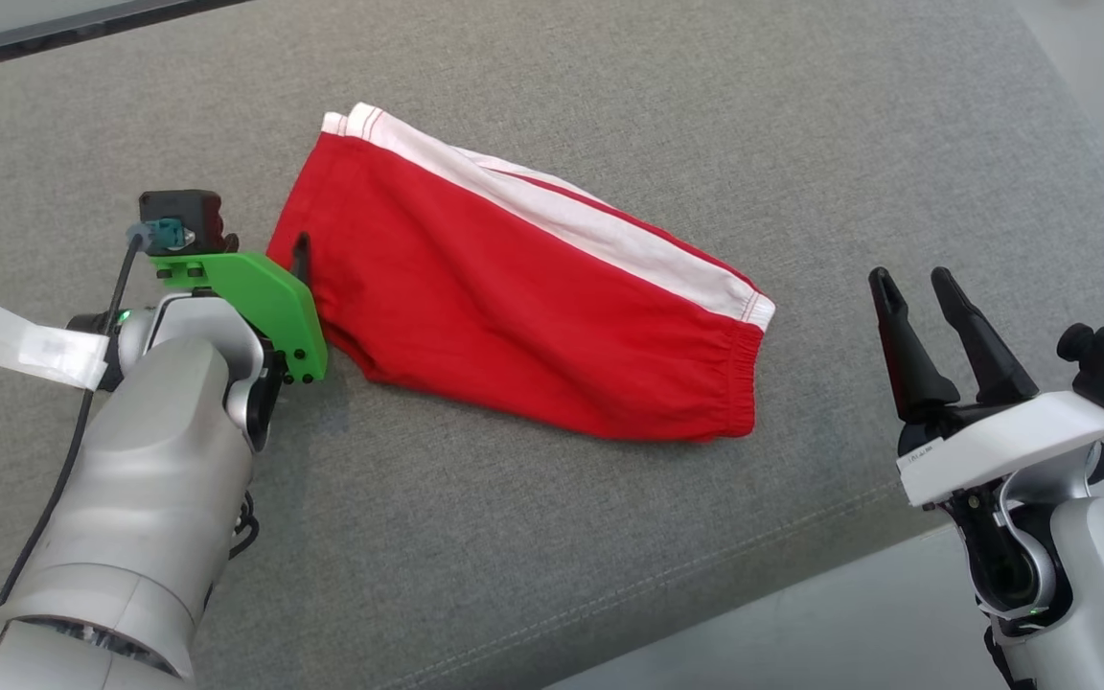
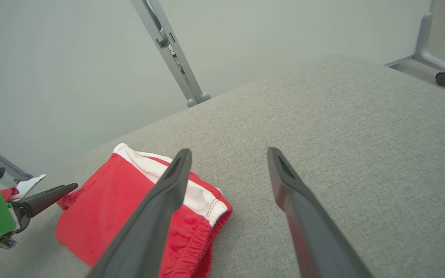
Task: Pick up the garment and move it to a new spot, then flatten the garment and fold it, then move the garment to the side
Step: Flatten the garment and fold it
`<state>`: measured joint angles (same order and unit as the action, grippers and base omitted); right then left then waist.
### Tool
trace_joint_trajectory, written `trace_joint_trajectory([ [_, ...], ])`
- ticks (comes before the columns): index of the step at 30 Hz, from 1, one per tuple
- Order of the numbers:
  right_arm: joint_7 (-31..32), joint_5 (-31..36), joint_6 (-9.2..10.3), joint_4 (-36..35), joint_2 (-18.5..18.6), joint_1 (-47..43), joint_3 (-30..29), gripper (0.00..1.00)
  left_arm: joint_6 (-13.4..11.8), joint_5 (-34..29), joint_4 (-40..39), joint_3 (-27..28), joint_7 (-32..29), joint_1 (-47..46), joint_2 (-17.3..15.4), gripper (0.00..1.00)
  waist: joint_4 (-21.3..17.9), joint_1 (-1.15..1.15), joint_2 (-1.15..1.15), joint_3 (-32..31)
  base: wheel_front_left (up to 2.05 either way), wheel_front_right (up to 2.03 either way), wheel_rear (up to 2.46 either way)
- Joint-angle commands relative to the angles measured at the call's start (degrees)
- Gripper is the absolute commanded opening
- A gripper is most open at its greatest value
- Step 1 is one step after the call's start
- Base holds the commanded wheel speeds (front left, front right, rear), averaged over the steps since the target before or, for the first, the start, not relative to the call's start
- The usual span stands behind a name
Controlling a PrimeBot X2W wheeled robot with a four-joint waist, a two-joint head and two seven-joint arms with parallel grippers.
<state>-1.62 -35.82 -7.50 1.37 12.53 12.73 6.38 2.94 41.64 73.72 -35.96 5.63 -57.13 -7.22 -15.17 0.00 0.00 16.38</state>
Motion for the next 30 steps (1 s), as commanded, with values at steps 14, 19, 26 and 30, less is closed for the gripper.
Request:
trace_joint_trajectory([
  [14, 2.6, 2.9, 0.02, -5.6, -2.3, -2.8, -3.0, 1.00, -0.4, 0.9, 0.4, -0.6, -4.1, 2.0, 0.1, 0.37, 0.3, 0.00, 0.00, 2.6, 0.00, 0.00, 0.00],
  [19, 2.9, 3.3, 0.01, -6.0, -2.4, -2.8, -3.3, 1.00, 0.6, 0.5, 0.4, -1.9, -4.8, 2.9, 1.3, 0.00, 2.1, 0.00, 0.00, 1.6, 0.00, 0.00, 0.00],
  [26, 2.9, 3.6, 0.01, -5.5, -1.7, -3.0, -3.3, 1.00, 0.5, 2.2, 0.2, -1.1, -1.6, 4.3, 2.9, 0.00, 4.6, 0.00, 0.00, -0.3, 0.00, 0.00, 0.00],
  [30, 3.1, 3.7, 0.01, -5.2, -1.4, -3.4, -3.5, 1.00, 0.0, 3.6, -0.5, -0.3, 1.0, 5.6, 3.7, 0.00, 6.5, 0.00, 0.00, -1.9, 0.00, 0.00, 0.00],
])
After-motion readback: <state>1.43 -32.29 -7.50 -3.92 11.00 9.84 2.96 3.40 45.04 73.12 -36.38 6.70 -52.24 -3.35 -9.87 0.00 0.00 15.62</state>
